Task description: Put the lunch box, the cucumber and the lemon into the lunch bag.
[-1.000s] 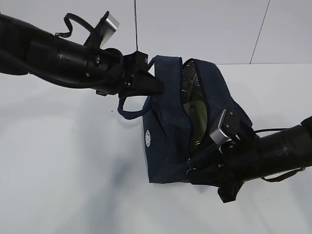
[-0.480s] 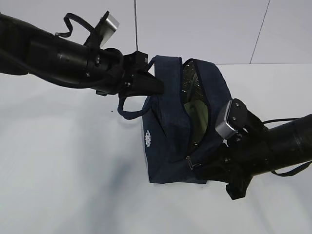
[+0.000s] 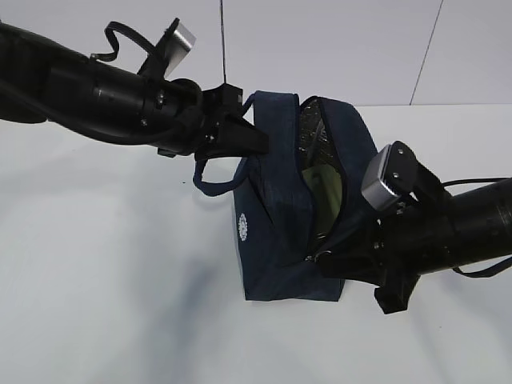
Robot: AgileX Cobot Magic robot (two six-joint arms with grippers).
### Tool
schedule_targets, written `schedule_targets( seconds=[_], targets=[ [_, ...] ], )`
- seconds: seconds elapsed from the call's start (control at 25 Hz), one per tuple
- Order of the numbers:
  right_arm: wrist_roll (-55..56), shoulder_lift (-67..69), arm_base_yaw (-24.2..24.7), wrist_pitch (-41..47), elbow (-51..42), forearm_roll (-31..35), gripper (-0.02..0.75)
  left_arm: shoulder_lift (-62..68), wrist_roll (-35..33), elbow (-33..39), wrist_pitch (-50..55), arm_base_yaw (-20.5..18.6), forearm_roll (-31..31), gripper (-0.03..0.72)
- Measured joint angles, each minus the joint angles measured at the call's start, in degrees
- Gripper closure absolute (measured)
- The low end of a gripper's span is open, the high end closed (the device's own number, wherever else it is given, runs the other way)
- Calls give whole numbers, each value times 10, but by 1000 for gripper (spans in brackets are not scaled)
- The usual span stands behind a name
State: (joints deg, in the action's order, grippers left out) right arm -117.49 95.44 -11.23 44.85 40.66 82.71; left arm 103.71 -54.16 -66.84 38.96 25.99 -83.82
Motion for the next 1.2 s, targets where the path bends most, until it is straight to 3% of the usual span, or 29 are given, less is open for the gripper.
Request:
schedule_targets(
  seconds=[1.2],
  targets=[
    [55,-57,0,1,-1,-4,731,0,0,0,0,0,-4,683]
  ],
)
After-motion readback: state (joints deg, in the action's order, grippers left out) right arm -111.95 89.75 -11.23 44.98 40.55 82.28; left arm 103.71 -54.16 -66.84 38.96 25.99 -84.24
